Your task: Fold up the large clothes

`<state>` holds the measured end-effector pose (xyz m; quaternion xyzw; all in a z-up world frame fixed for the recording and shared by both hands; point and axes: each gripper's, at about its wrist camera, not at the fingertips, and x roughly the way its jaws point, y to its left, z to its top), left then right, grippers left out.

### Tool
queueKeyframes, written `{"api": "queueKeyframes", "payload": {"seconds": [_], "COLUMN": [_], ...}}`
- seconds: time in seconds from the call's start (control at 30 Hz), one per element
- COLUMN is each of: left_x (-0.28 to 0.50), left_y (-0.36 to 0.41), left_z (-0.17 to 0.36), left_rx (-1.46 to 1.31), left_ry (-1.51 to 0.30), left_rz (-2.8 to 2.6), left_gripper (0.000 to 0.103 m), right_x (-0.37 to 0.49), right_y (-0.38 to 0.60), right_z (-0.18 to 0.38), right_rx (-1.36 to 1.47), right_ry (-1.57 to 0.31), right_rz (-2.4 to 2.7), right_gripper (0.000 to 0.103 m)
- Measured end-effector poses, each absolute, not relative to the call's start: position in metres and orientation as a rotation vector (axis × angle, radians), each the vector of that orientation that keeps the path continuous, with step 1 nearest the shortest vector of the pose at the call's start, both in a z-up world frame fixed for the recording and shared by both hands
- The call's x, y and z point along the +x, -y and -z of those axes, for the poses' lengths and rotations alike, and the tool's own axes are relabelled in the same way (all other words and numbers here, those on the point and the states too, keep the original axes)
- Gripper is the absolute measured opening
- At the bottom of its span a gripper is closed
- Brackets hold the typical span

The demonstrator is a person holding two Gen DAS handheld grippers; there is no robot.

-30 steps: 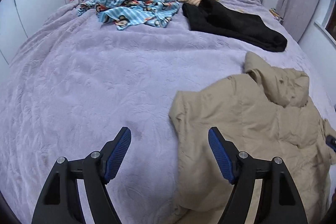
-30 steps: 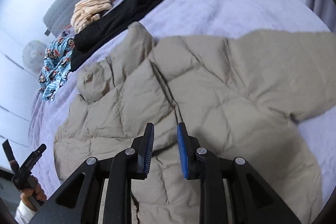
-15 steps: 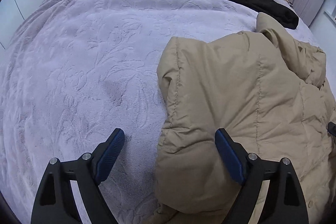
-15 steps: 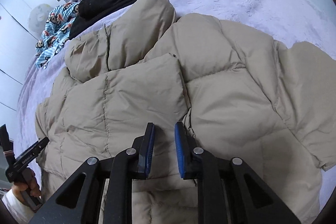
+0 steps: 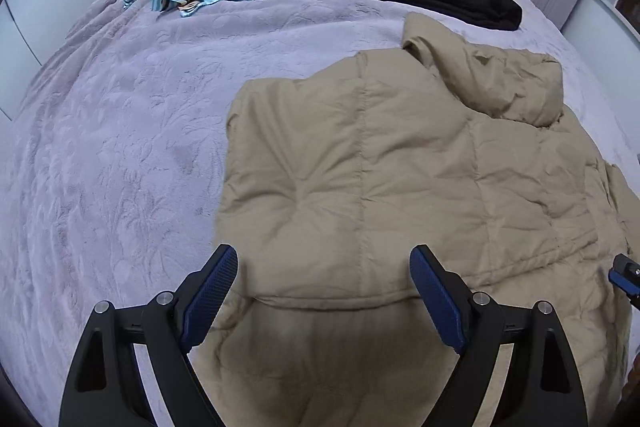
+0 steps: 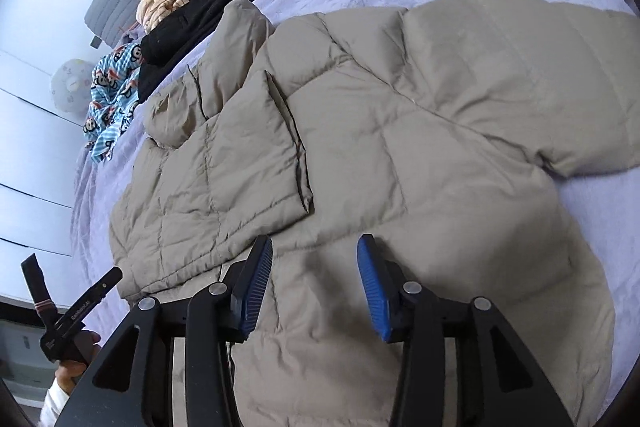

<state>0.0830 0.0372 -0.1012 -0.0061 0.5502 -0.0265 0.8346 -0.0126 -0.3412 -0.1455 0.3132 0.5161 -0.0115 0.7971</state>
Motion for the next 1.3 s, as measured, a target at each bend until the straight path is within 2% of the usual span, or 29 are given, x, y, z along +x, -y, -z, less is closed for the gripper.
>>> {"api": "queueKeyframes", "payload": {"seconds": [0.27,0.3,0.43,0.5,0.53,0.63,0.7,0.77,1.1,1.3], "left_x": [0.057,0.055,0.046,0.044,0.042,0.04,0.04,0.038,0.032,0.036], "left_y": [0.024,0.031,0.061,0.074,0.081,0.1,0.111,0.123,0.169,0.183], "left_z": [0.088,0.087,0.082,0.08,0.079,0.078,0.08,0.082,0.082,0.079], "left_rx": [0.0,0.009,0.025,0.027,0.027,0.03,0.046,0.058,0.077,0.076], "left_ry": [-1.154,-1.153,-1.147,-1.154,-1.158,-1.169,-1.175,-1.191,-1.215,-1.21], "left_rz": [0.123,0.129,0.158,0.169,0.176,0.173,0.178,0.193,0.282,0.28], "left_gripper": [0.089,0.102,0.103,0.103,0.103,0.103,0.103,0.103,0.103,0.103], "right_x": [-0.045,-0.048,-0.065,-0.074,-0.078,-0.09,-0.099,-0.106,-0.14,-0.152], "right_y": [0.366,0.371,0.394,0.408,0.414,0.437,0.458,0.477,0.578,0.64], "right_z": [0.142,0.142,0.141,0.141,0.14,0.139,0.139,0.141,0.169,0.199], "right_rx": [0.738,0.747,0.79,0.811,0.819,0.839,0.868,0.905,1.181,1.43], "right_ry": [-1.091,-1.088,-1.072,-1.062,-1.055,-1.033,-1.013,-0.994,-0.893,-0.701], "right_rz": [0.021,0.025,0.037,0.046,0.05,0.077,0.104,0.122,0.238,0.295], "right_gripper": [0.067,0.069,0.072,0.076,0.082,0.083,0.088,0.103,0.103,0.103]}}
